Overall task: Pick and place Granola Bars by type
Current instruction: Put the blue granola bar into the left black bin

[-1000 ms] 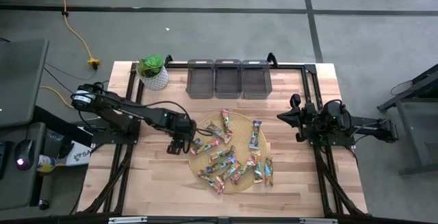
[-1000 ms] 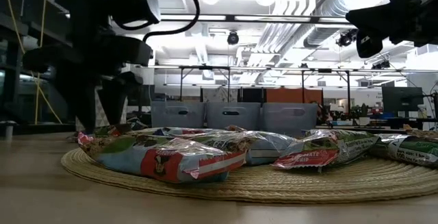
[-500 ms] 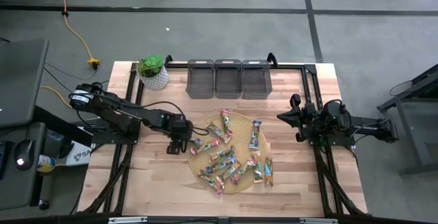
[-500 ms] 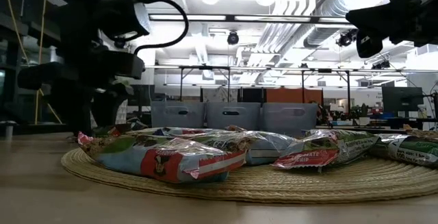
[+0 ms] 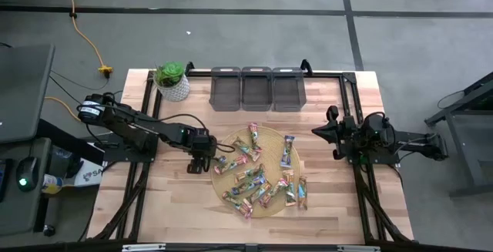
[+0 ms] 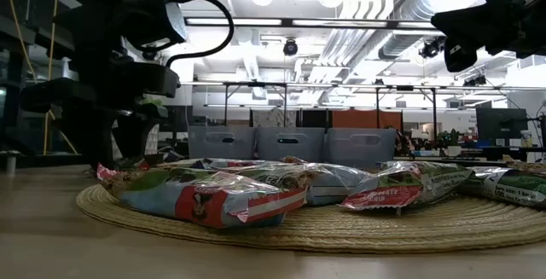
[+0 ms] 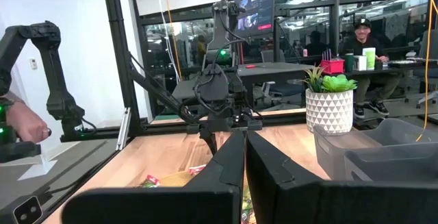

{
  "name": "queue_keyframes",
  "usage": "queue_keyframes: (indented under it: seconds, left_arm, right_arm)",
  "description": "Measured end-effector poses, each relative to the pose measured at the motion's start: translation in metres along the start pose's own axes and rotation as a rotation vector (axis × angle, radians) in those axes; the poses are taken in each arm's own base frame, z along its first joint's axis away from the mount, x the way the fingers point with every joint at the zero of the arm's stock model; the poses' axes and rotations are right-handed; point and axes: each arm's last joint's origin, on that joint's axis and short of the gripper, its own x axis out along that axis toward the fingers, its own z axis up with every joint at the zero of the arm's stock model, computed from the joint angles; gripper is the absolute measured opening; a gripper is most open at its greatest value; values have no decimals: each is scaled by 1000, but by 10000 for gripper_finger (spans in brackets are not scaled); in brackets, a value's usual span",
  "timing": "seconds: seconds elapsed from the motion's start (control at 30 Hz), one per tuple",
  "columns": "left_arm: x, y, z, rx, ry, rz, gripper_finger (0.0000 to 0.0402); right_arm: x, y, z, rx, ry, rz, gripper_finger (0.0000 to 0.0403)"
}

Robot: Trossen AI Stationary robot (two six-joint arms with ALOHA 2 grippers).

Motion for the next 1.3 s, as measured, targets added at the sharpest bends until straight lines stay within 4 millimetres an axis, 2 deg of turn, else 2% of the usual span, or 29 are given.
queue_keyframes:
  seconds: [0.1, 0.37, 0.53, 1.17, 1.3]
  left_arm:
    - [0, 0, 0, 15, 0, 2, 236]
    - [0, 0, 0, 22, 0, 0, 165]
    - [0, 0, 0, 21, -5, 2, 135]
    - [0, 1, 1, -143, -13, 26, 85]
    - [-5, 1, 1, -197, -37, 21, 82]
  right_arm:
    - [0, 0, 0, 0, 0, 0, 0]
    - [0, 0, 0, 0, 0, 0, 0]
    - [0, 0, 0, 0, 0, -1, 0]
    - [0, 0, 0, 0, 0, 0, 0]
    - [0, 0, 0, 0, 0, 0, 0]
